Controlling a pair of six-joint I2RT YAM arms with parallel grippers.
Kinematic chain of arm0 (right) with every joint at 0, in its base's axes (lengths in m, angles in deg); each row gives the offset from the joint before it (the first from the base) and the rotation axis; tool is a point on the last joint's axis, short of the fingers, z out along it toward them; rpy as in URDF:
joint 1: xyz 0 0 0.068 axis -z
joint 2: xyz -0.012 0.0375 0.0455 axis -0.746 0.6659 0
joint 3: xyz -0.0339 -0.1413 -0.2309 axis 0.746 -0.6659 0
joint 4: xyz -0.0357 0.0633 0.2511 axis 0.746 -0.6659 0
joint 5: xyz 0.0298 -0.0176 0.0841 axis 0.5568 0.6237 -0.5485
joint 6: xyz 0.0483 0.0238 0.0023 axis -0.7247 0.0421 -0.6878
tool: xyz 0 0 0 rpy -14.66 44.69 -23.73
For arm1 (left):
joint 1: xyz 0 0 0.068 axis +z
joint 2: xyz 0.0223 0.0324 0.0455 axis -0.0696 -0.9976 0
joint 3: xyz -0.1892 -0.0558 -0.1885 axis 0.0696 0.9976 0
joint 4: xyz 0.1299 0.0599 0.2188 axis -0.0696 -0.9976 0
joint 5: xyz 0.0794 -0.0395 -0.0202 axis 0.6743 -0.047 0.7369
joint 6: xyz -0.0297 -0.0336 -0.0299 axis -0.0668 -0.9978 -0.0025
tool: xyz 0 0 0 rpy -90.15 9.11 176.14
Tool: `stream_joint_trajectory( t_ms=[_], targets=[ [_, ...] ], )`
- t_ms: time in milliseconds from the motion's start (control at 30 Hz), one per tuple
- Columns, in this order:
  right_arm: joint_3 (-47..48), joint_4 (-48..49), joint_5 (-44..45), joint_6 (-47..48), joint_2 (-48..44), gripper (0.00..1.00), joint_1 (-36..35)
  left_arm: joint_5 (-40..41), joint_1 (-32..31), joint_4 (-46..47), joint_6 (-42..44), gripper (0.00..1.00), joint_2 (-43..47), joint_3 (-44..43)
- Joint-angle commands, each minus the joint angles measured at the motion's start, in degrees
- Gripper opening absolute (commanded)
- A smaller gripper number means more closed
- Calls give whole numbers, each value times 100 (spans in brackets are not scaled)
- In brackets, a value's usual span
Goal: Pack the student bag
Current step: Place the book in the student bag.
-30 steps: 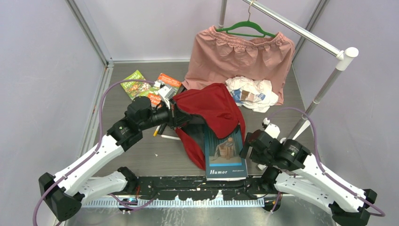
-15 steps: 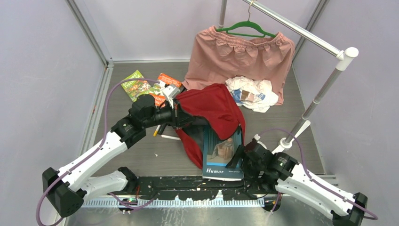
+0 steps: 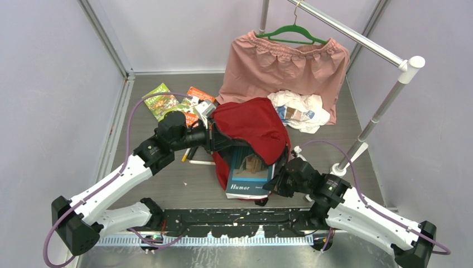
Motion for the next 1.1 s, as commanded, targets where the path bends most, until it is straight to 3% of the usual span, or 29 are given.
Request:
stream_joint_trajectory(
  t_ms=[0, 233, 333, 433, 500, 533, 633, 667, 733, 833, 933, 1067],
  targets=[
    [2, 479, -117, 308, 118, 1, 18, -286, -49, 476, -104, 0, 135, -280],
    [-272, 2431, -1067, 429, -39, 1, 148, -519, -71, 369, -98, 0, 286, -280],
    [111, 2204, -989, 1106, 422, 1, 363, -597, -96, 361, -111, 0, 300, -307],
    [664, 1206, -203, 1677, 1030, 3, 759, -625, -123, 362, -169, 0, 273, -326],
    [1061, 434, 655, 1868, 1367, 15, 938, -628, -136, 352, -198, 0, 264, -334],
    [1214, 173, 989, 1966, 1450, 26, 948, -624, -144, 351, -206, 0, 260, -332],
    [1594, -312, 1325, 2283, 1426, 74, 954, -549, -146, 344, -180, 0, 263, -358],
    [1706, -539, 1287, 2374, 1379, 81, 958, -528, -146, 343, -171, 0, 263, -369],
    [1876, -1023, 1355, 2403, 1218, 86, 931, -492, -146, 347, -133, 0, 257, -387],
    [1925, -1559, 1502, 2310, 677, 87, 834, -426, -146, 343, -81, 0, 234, -402],
    [1707, -1423, 1079, 2030, -67, 77, 660, -375, -146, 249, -3, 0, 174, -471],
    [1006, -1334, 948, 1545, -623, 42, 143, -237, -146, 146, 138, 0, 183, -610]
  ],
)
